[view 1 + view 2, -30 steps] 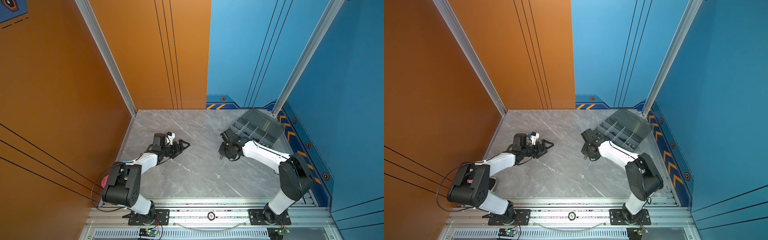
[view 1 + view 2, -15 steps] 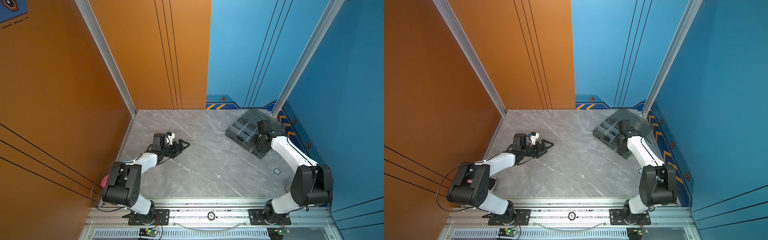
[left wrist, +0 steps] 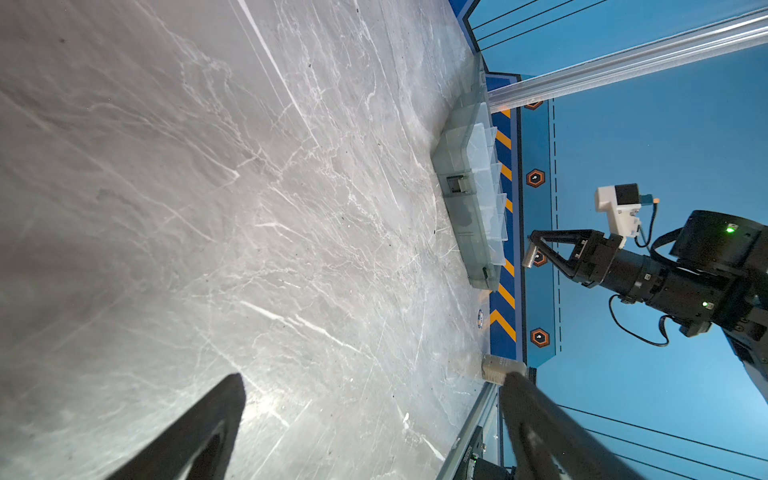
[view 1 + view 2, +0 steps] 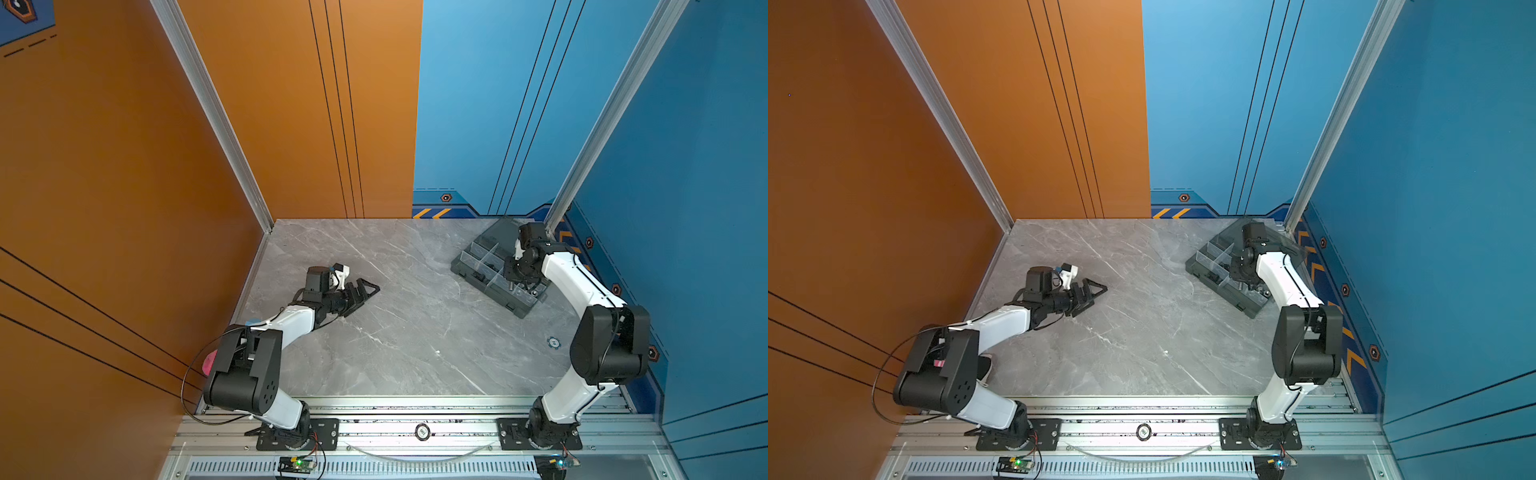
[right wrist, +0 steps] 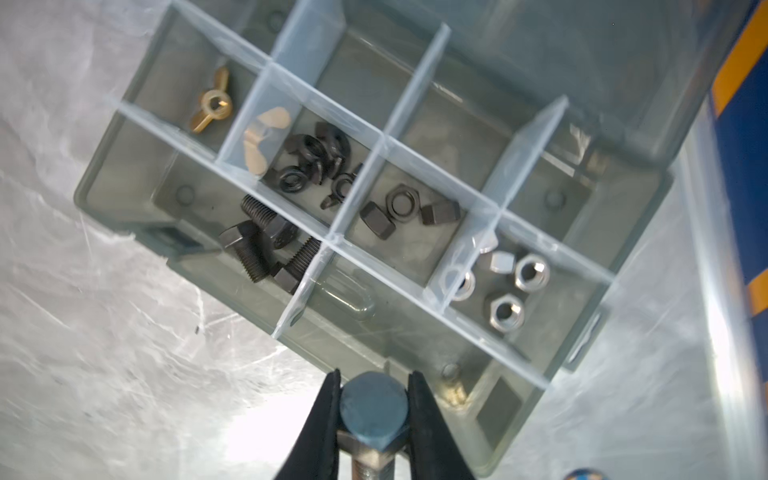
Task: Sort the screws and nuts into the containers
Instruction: 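Lift the silver bolt and carry it over the compartment box, then lower the silver bolt into an empty compartment and open the right gripper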
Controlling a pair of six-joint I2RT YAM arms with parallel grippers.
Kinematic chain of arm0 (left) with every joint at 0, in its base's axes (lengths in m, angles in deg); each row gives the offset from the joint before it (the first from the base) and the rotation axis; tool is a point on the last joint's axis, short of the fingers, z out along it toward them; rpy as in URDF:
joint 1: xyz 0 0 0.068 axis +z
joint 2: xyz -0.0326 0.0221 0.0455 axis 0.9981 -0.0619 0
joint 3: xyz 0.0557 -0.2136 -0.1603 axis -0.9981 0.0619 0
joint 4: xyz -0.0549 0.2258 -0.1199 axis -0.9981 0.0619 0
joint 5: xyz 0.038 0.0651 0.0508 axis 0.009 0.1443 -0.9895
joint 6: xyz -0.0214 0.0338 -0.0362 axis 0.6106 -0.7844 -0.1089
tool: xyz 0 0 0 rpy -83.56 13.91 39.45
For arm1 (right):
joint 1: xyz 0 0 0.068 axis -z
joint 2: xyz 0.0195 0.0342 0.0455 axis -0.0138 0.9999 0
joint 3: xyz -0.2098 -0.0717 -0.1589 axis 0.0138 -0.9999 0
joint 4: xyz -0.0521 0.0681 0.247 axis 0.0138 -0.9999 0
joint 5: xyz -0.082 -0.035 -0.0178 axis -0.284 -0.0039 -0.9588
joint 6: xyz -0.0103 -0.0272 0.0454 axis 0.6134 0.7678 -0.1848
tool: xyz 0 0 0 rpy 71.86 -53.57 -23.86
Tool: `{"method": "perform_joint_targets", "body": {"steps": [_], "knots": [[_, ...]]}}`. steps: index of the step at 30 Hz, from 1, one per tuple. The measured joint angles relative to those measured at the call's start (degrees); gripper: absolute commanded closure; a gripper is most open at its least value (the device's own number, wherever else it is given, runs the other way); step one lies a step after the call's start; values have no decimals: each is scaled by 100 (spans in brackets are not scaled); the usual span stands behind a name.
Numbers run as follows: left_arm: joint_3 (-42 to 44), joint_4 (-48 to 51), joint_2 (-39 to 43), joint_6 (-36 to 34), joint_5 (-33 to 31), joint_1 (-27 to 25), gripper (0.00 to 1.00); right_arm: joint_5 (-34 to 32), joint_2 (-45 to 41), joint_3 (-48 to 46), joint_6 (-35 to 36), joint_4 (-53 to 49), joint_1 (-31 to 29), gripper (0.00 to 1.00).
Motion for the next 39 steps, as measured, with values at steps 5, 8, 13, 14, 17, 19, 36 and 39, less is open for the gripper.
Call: {"method": "perform_joint_targets", "body": {"steps": [5, 8, 13, 14, 17, 19, 36, 39], "knots": [[0, 2, 0, 0, 0, 0, 2, -560, 87, 199, 1239, 33, -304, 100], [-4, 0, 0, 2, -2, -2, 2, -953, 190, 195, 1843, 63, -407, 100], [-4, 2, 0, 2, -4, -2, 2, -1392, 245, -33, 2621, 313, -452, 100], [-4, 2, 0, 2, -4, -2, 2, -1414, 245, -94, 2736, 374, -452, 100], [-4, 2, 0, 2, -7, -2, 2, -1438, 245, -245, 2983, 463, -452, 100], [-4, 2, 0, 2, -7, -2, 2, -1451, 245, -289, 3097, 483, -457, 100], [-4, 31, 0, 0, -26, -2, 2, -1488, 695, -426, 3348, 704, -501, 100], [-4, 46, 2, 0, -26, -2, 2, -1491, 710, -426, 3348, 704, -520, 94]]}}
